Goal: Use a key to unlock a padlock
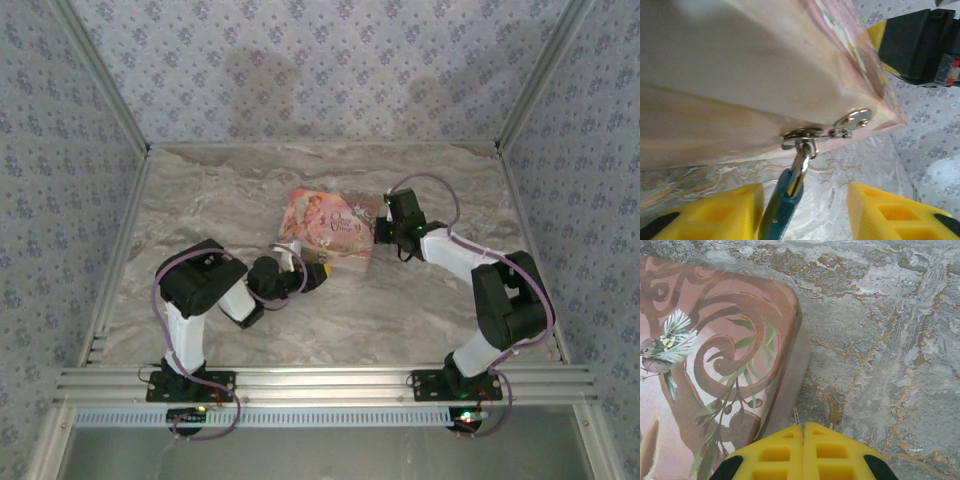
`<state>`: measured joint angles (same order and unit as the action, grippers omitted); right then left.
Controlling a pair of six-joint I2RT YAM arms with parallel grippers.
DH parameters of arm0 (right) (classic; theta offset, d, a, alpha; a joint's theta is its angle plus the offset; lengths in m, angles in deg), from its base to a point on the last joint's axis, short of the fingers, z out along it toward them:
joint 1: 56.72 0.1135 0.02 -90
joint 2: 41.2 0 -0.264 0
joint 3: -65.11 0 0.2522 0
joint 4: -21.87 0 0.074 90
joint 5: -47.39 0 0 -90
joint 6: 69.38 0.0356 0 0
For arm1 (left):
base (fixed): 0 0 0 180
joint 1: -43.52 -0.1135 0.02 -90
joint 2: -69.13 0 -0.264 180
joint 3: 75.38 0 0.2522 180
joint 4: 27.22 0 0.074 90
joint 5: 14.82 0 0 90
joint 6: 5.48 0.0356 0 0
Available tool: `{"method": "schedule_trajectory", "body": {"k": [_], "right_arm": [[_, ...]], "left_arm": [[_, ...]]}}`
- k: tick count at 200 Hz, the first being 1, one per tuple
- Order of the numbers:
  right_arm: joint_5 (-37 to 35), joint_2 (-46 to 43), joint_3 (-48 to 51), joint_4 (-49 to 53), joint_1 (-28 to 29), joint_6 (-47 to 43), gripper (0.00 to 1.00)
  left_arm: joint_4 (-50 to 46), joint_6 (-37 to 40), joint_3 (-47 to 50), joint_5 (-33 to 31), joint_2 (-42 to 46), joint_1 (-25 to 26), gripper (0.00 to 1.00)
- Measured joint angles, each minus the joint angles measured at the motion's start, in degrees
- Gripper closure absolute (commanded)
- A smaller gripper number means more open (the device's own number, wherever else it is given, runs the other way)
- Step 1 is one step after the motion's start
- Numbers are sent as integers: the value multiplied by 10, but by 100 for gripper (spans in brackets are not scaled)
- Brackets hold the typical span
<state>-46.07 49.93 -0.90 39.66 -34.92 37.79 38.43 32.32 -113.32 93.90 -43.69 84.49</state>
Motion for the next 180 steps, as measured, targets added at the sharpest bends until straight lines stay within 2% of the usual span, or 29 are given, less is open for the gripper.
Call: {"method": "schedule_trajectory", "body": {"k": [18,57,137,180], "right_arm": [[0,0,0,0,0,0,100],[3,0,0,0,1,0,100],[3,-10,0,0,3,0,100],[7,-21,0,2,-2,-1,100]], "left_arm": [[-3,0,0,2,0,-3,61],[-12,0,-4,8,0,-4,65],[-31,-14,-24,22,0,-5,85],[-31,-32,-27,35,0,-12,87]]}}
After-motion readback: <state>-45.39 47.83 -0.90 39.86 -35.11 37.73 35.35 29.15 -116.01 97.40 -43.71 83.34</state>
